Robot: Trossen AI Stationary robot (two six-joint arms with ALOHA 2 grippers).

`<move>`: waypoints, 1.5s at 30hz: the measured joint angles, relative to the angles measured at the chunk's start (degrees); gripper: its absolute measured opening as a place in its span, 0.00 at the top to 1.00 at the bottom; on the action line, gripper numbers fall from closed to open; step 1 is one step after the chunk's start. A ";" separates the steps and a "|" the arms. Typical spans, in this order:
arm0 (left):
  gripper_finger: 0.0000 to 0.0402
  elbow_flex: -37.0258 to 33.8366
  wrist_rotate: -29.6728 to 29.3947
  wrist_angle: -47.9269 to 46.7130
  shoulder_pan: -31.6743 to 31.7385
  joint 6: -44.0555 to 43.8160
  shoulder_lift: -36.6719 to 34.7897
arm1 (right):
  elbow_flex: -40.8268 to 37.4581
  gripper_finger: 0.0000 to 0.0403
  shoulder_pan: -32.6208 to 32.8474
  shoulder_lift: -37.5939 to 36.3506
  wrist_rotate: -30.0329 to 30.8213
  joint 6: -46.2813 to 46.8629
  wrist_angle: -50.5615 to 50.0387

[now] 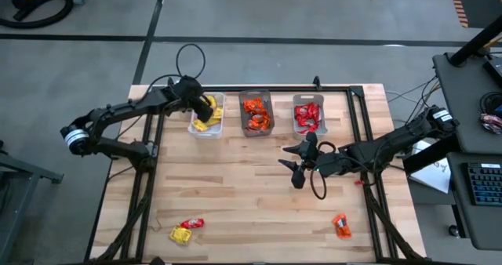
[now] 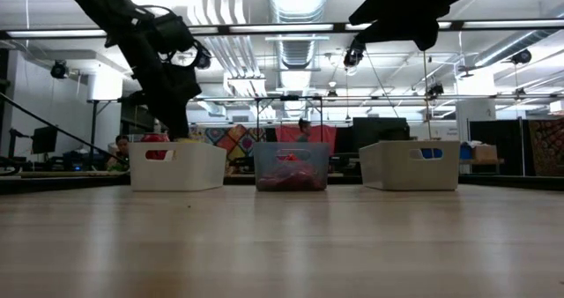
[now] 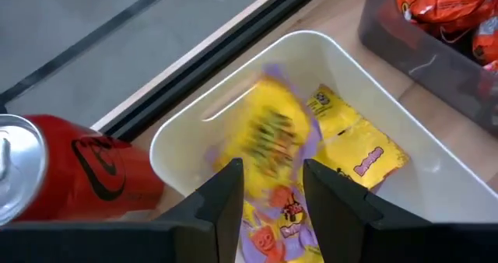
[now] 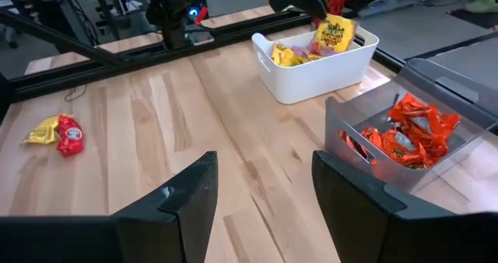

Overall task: Sort candy
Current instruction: Put the yellow candy into the white bin, then put the orange chocolate into the black bin

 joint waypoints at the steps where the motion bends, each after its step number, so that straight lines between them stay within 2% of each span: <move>1: 0.70 0.37 -0.04 -0.37 0.00 0.00 -0.04 | 0.00 0.51 0.00 0.00 0.00 0.00 0.00; 6: 0.70 3.15 -1.89 -2.32 -0.17 1.02 -0.70 | 0.00 0.51 0.00 0.00 0.00 -0.02 -0.14; 11: 0.70 4.56 -0.93 -3.64 -3.08 1.31 -2.96 | 0.00 0.51 0.00 -0.02 0.02 -0.02 -0.37; 17: 0.70 3.70 -0.95 -1.62 -12.61 0.99 -8.25 | 0.00 0.51 0.00 -0.02 -0.21 2.29 -0.44; 21: 0.70 1.51 -0.91 3.33 -20.81 0.61 -11.82 | 0.00 0.51 0.00 -0.02 -3.35 4.38 -0.72; 24: 0.70 0.11 -0.91 6.52 -26.72 0.53 -13.68 | 0.00 0.51 -0.36 0.19 -8.15 7.82 -0.87; 29: 0.70 -2.55 -0.91 13.16 -34.69 0.53 -15.64 | 0.11 0.51 -0.74 1.55 -19.48 16.96 -5.34; 31: 0.70 -2.95 -1.03 13.87 -36.74 0.51 -15.49 | 0.04 0.51 -0.74 2.67 -23.97 21.92 -9.36; 36: 0.70 -3.06 -1.40 14.61 -38.91 0.51 -14.43 | 0.10 0.51 -0.40 5.51 -39.97 38.48 -18.11; 41: 0.70 -3.09 -1.57 15.02 -38.90 0.51 -13.41 | 4.52 0.51 3.26 8.78 -49.37 50.79 -35.25; 45: 0.70 -3.07 -1.58 15.77 -38.91 0.83 -13.21 | 11.99 0.51 7.09 12.10 -52.43 57.48 -52.45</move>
